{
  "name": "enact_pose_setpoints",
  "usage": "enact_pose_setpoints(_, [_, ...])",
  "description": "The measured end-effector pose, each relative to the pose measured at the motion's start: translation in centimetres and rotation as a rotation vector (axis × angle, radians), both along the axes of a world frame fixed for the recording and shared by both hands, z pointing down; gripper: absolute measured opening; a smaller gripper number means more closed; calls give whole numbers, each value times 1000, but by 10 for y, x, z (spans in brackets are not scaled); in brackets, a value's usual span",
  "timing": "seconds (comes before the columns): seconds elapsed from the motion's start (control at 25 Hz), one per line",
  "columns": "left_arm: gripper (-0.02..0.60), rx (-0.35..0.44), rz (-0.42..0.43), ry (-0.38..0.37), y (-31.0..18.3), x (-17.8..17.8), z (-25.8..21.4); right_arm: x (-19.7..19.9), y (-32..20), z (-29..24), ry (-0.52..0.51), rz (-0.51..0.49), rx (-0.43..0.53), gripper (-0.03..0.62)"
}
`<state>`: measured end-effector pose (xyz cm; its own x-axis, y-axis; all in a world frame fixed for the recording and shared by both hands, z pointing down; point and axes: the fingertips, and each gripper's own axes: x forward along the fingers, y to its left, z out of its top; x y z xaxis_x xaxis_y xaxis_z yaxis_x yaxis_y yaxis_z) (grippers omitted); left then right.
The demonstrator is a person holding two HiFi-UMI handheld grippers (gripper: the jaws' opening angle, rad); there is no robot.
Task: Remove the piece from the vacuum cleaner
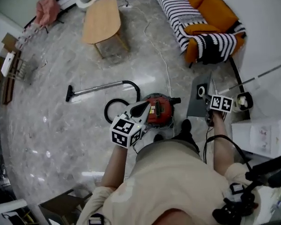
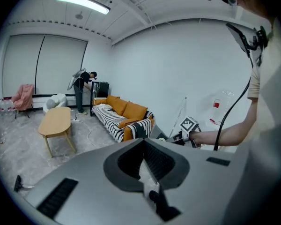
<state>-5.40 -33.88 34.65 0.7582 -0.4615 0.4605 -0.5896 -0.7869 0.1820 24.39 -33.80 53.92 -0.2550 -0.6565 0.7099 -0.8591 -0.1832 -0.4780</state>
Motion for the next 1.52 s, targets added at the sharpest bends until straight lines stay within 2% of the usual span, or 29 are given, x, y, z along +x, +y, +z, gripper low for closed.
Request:
enact_pose_setpoints(0.28, [5,26,-49,32,15,-56,-7,-62,-3,-44,-35,-49,98,28])
enact_pose_setpoints(0.48, [5,-3,-36,87,27,-71,-4,-111,15,-94,24,-217,169,28])
enact_pose_setpoints(0.6, [5,-16,0,116,31,-61,-3,-124,26,-122,53,-262,200,28])
enact_pose_setpoints(0.8, [5,-46,63,139,47,-43,3,-111,50,-139,32,-211,180,28])
enact_pose_setpoints(0.92, [5,-35,89,128,56,-32,1,-100,62,-143,44,-208,190,28])
enact_pose_setpoints(1.2, [5,-12,93,94,90,2,-11,-79,102,-141,77,-247,207,28])
enact_pose_setpoints(1.52, [5,-36,74,45,165,59,-9,-61,166,-128,33,-331,180,28])
